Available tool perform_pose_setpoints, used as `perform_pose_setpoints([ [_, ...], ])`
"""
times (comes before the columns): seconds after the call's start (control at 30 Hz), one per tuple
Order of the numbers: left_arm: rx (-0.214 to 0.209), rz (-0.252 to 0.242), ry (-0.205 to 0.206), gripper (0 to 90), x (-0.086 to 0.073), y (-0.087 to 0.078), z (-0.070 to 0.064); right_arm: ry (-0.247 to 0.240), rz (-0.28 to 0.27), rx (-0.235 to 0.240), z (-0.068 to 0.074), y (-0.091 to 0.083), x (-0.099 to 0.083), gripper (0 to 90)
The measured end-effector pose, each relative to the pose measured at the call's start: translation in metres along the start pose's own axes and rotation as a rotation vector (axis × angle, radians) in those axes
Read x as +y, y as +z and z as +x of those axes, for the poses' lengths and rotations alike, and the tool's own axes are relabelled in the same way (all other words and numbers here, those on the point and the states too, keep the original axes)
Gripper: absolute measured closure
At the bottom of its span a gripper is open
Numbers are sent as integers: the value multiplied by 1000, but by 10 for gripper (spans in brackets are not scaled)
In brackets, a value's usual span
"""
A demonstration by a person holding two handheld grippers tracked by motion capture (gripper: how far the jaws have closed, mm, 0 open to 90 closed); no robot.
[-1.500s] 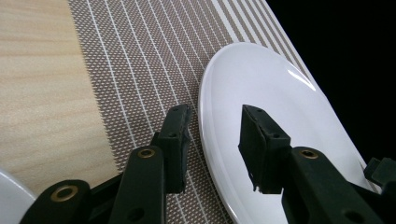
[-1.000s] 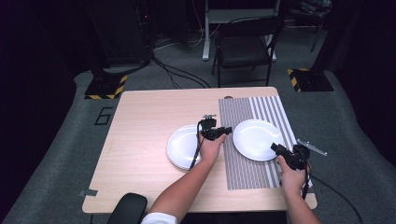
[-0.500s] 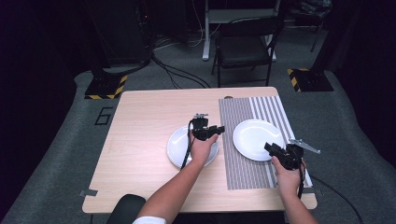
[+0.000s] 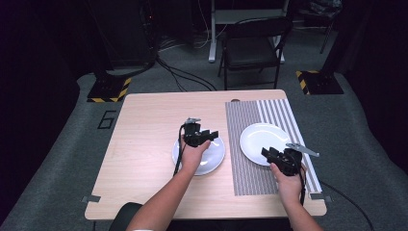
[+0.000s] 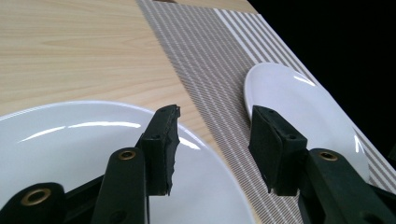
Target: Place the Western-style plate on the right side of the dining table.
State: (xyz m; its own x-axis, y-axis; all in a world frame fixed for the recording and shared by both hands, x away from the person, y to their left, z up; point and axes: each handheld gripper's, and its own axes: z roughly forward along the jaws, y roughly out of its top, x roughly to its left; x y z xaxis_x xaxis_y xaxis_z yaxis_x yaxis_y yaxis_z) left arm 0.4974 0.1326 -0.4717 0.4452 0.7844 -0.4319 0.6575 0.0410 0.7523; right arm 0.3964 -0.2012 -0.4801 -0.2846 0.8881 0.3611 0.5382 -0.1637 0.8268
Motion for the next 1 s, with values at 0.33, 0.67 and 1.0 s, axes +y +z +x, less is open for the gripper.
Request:
perform_pose_setpoints([
  [0.33,39,-36,-23,506,1,-38,29,-51,44,53,27,13,2,580],
  [0.67,76,-38,-26,493,-11,-66,52,-116,87,104,43,20,4,562],
  [1.0,122,-33,-45,482,-24,-93,74,-197,129,154,57,26,-7,560],
])
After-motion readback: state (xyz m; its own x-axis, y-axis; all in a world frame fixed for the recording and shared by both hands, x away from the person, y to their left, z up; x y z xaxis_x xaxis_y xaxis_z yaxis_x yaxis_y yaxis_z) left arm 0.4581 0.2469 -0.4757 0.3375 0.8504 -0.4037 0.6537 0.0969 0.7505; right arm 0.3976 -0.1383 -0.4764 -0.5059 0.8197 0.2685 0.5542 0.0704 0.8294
